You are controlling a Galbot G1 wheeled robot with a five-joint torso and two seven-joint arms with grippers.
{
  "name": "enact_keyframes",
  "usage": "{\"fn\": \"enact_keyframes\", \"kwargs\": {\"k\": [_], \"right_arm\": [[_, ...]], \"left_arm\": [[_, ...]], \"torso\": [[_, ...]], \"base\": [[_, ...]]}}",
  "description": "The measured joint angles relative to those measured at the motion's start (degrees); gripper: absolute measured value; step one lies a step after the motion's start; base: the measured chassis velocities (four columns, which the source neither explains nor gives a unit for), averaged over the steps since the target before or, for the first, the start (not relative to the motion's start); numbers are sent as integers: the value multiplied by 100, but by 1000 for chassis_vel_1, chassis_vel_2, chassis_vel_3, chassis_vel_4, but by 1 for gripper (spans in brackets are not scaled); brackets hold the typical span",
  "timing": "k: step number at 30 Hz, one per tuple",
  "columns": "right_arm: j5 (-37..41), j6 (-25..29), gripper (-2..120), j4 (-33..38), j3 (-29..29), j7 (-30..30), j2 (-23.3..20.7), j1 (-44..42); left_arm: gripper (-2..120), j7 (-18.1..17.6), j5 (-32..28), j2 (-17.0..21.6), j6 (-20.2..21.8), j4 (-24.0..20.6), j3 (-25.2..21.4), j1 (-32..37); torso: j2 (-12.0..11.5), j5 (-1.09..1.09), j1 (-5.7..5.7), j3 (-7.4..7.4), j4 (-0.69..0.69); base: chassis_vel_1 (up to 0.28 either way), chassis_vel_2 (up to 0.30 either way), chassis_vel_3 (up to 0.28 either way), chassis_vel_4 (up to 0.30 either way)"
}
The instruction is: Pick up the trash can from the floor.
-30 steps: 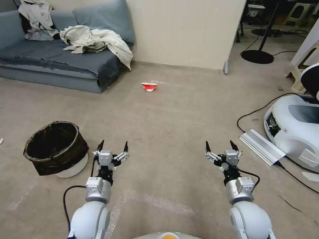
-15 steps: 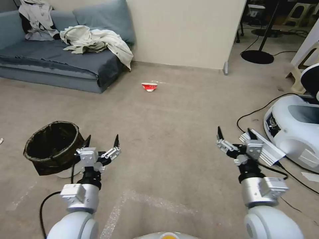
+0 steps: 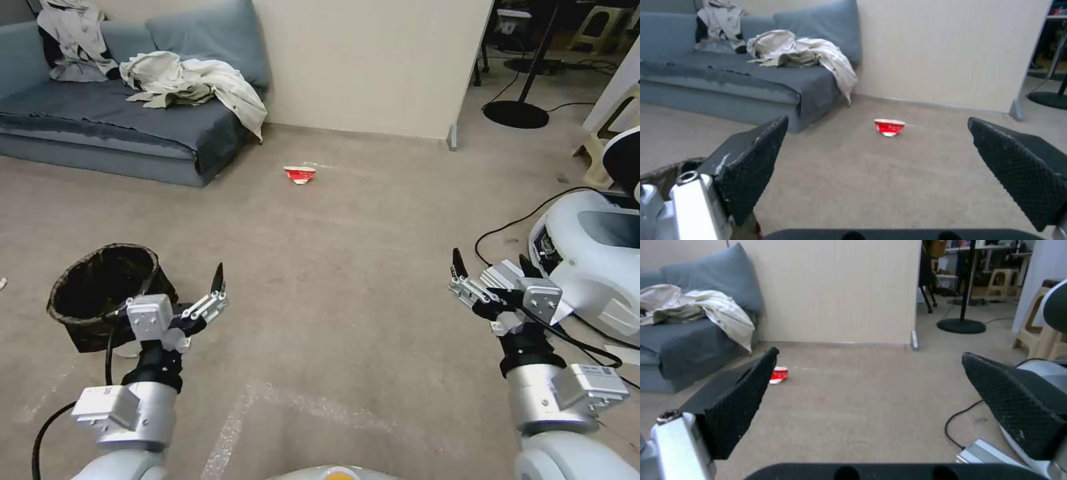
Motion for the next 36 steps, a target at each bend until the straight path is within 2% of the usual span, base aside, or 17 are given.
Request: {"fn": "enact_keyframes", "kwargs": {"k": [10, 22, 36], "right_arm": [[-14, 42, 100, -64, -2, 0, 0, 16], [-16, 84, 100, -91, -5, 7, -5, 29], [-19, 117, 100, -104, -5, 18, -10, 35]], "left_arm": [[100, -7, -1, 15, 235, 50, -17, -49], [100, -7, 2, 15, 272, 79, -23, -61], [100, -7, 10, 7, 296, 92, -34, -73]], "torso": [[0, 0, 0, 0, 0], [0, 0, 0, 0, 0], [0, 0, 0, 0, 0]], "base": [[0, 0, 0, 0], [11, 14, 13, 8], [74, 81, 87, 90]]}}
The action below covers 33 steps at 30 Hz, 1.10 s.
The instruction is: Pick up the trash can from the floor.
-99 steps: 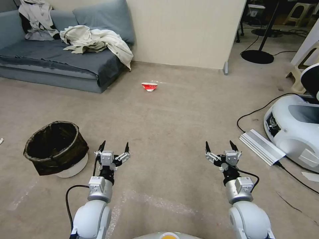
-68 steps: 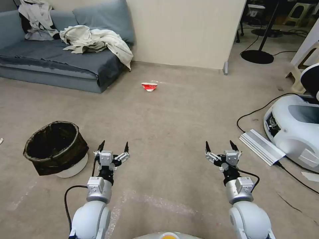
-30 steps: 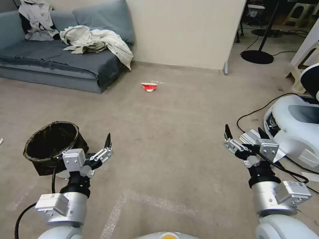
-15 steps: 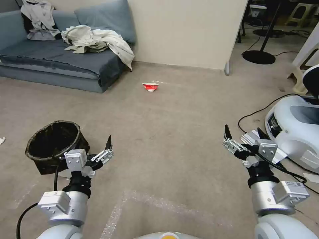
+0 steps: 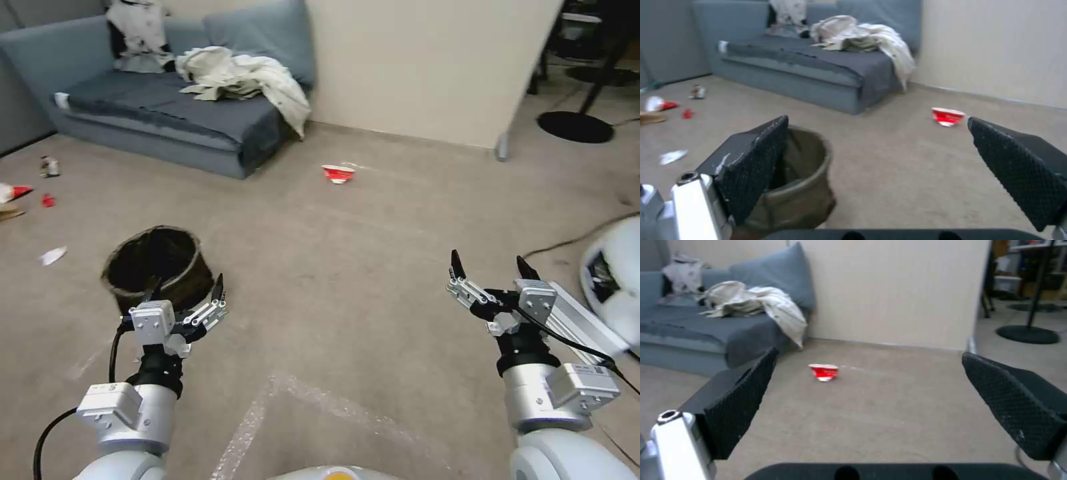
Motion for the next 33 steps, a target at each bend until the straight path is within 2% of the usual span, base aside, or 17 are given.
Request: {"fn": "enact_keyframes", "kwargs": {"k": [10, 15, 24, 33], "right_arm": [[1, 154, 100, -3, -12, 23, 0, -1], [4, 66, 100, -4, -12, 24, -1, -10], [26, 10, 100, -5, -17, 19, -7, -25], [26, 9, 100, -6, -29, 14, -17, -38]], "left_arm": [[100, 0, 0, -1, -24, 5, -2, -8], [100, 0, 19, 2, -211, 6, -2, -12], [100, -28, 23, 2, -278, 6, 4, -10], [100, -89, 12, -3, -294, 6, 8, -1]], "torso": [[0, -1, 0, 0, 2], [0, 0, 0, 0, 0], [0, 0, 0, 0, -1], [0, -1, 0, 0, 0]], "base": [[117, 117, 116, 124], [67, 70, 74, 51], [0, 0, 0, 0], [-85, 86, 99, -76]]}}
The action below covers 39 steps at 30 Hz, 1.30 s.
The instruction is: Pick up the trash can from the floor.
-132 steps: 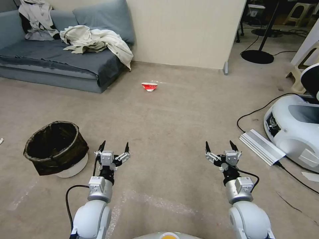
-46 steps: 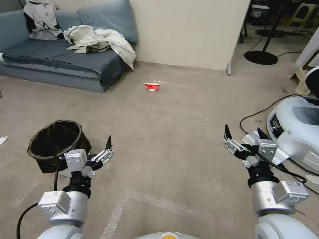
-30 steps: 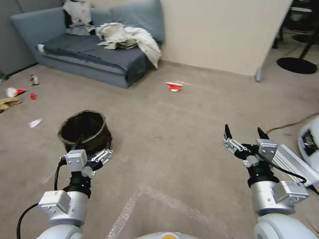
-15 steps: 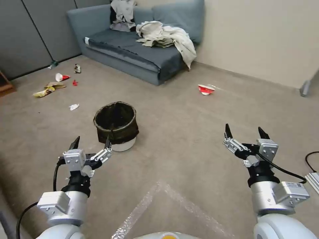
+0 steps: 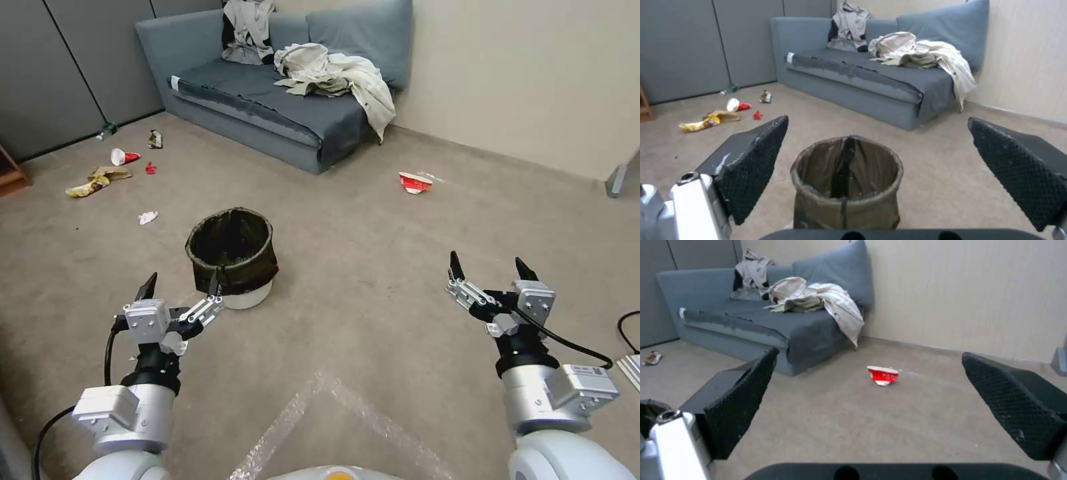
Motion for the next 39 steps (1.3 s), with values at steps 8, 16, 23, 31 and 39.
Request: {"fn": "enact_keyframes", "kwargs": {"k": [8, 16, 23, 31, 39], "right_arm": [[-2, 4, 100, 0, -1, -6, -5, -9], [-16, 5, 100, -1, -6, -23, -5, -6], [-18, 4, 100, -1, -8, -25, -2, 2], [-19, 4, 100, -1, -7, -25, -1, 8], [-17, 172, 100, -1, -8, -17, -17, 7]], "left_arm": [[100, -20, -1, -3, -1, 1, 1, 3], [100, -114, -17, -3, 13, 1, -42, 4], [100, -157, -28, -3, 38, 1, -63, -3], [100, -198, -74, 12, 104, 1, -119, -31], [100, -357, -378, 293, 644, 2, -516, -250]], "torso": [[0, 0, 0, 0, 0], [0, 1, 0, 0, 0], [0, 0, 0, 0, 0], [0, 0, 0, 0, 0], [0, 0, 1, 1, 2]], "base": [[-130, 136, 126, -134], [-120, 124, 118, -123], [-115, 133, 124, -124], [-151, 139, 143, -147], [-131, 126, 131, -124]]}}
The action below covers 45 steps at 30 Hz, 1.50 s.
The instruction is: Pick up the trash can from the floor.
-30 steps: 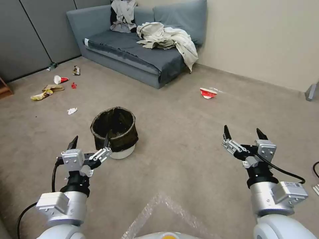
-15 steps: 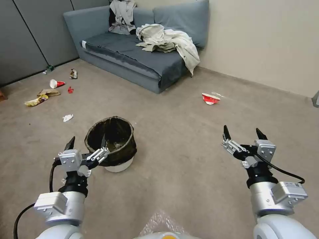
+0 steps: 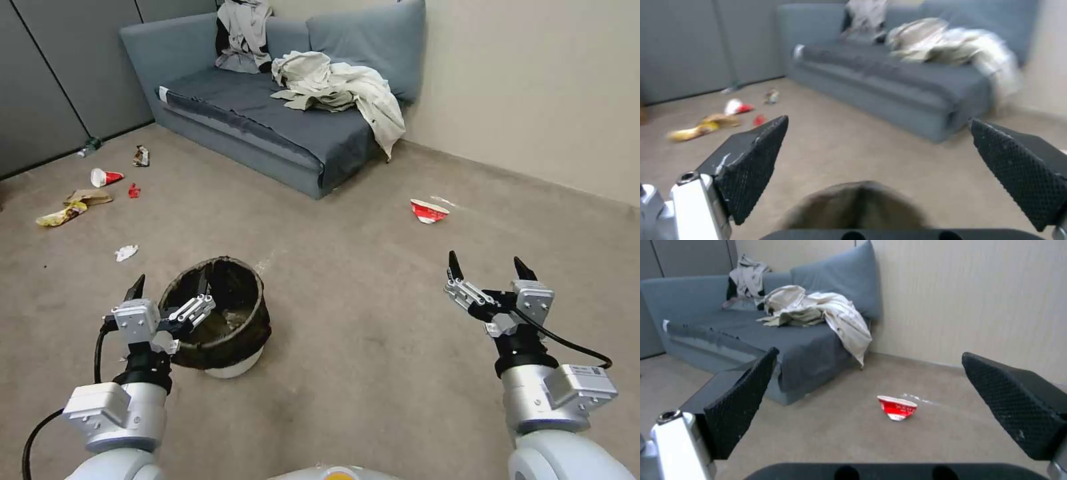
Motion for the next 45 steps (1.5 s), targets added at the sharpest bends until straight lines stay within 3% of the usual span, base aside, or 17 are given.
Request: {"fn": "enact_keyframes", "kwargs": {"k": [2, 6, 11, 15, 16, 17, 21, 23, 24, 26, 31, 33, 45], "right_arm": [[0, 13, 100, 0, 4, 7, -7, -2], [-13, 24, 100, 0, 5, 13, -32, -14], [-48, 26, 100, 1, -2, 8, -52, -23], [-116, 30, 100, -14, -27, -18, -56, -34], [-116, 30, 100, -14, -27, -18, -56, -34], [-162, 42, 100, -44, -38, -33, -49, -48], [-271, 88, 100, -115, -59, -68, -36, -78], [-276, 91, 100, -120, -59, -69, -36, -79], [-321, 122, 100, -185, -81, -89, -44, -83], [-350, 146, 100, -245, -102, -100, -50, -84], [-382, 177, 100, -292, -115, -113, -50, -85], [-426, 193, 100, -336, -136, -153, -52, -88], [-519, 259, 100, -425, -211, -181, -51, -80]], "left_arm": [[100, -33, -208, 185, 241, 0, -200, -110], [100, -232, -1418, 771, 1257, 28, -967, -595], [100, -402, -2237, 1193, 1861, 401, -1338, -977], [100, -1121, -3378, 1588, 2623, 889, -1401, -1480], [100, -1121, -3378, 1588, 2623, 889, -1401, -1480], [100, -1345, -3609, 1675, 2771, 1080, -1342, -1659], [100, -1620, -3725, 1835, 2838, 1617, -1163, -1981], [100, -1630, -3725, 1842, 2838, 1654, -1153, -1996], [100, -1687, -3688, 1927, 2838, 2084, -1076, -2134], [100, -1681, -3676, 2004, 2833, 2389, -1018, -2211], [100, -1641, -3636, 2056, 2827, 2639, -925, -2265], [100, -1379, -3471, 2023, 2812, 2859, -822, -2283], [100, -977, -3284, 1913, 2786, 3045, -697, -2216]], "torso": [[0, -1, 0, 0, -4], [0, -1, -1, -1, -2], [0, -4, -1, -1, -1], [0, -1, -1, -1, -1], [0, -1, -1, -1, -1], [0, 0, 0, -1, -2], [0, 0, -1, -1, -2], [0, 0, -1, -1, -2], [0, -1, -1, -1, -1], [0, -1, 0, -1, 0], [0, -1, -1, -1, -1], [0, -1, 0, -1, -1], [0, 0, 0, -1, -1]], "base": [[-97, 76, 96, -51], [-11, 14, 24, -8], [0, 0, 0, 0], [0, 0, 0, 0], [0, 0, 0, 0], [0, 0, 0, 0], [0, 0, 0, 0], [0, 0, 0, 0], [0, 0, 0, 0], [0, 0, 0, 0], [0, 0, 0, 0], [0, 0, 0, 0], [0, 0, 0, 0]]}}
